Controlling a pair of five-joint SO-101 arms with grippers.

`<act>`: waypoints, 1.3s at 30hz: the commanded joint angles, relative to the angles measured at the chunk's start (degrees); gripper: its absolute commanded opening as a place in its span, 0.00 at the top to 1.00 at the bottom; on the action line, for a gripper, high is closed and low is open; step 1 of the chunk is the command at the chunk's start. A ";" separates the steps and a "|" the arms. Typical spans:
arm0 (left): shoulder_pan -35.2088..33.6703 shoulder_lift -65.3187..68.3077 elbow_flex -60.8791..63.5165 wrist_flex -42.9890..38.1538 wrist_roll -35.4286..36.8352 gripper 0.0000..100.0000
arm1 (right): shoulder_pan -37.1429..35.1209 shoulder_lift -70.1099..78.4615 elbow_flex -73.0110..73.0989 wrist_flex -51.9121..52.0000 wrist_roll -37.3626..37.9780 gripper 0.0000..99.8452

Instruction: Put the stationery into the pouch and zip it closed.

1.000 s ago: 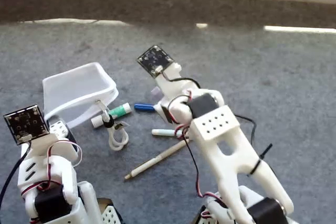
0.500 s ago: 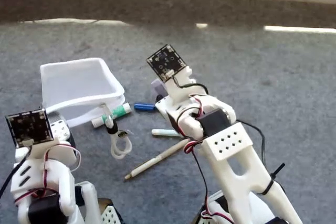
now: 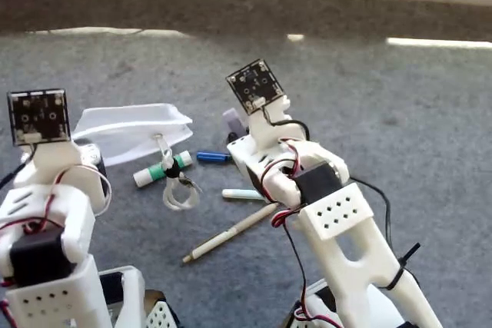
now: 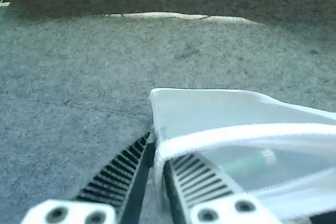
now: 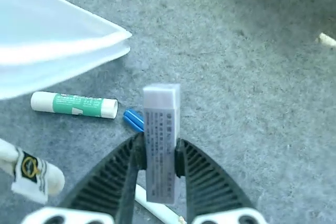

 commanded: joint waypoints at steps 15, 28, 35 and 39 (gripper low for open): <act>0.75 24.66 -22.29 8.26 1.05 0.99 | -7.08 -1.98 -9.27 -1.10 -9.14 0.99; -3.21 30.11 -23.52 8.18 2.73 0.99 | -15.08 -1.89 -16.22 -14.20 -9.14 0.99; -3.21 30.11 -23.25 9.14 2.81 0.99 | -16.22 -1.27 -13.67 -35.03 -9.05 0.99; -3.21 30.11 -23.25 9.32 2.81 0.99 | -16.31 -1.27 -8.40 -46.73 -9.05 0.99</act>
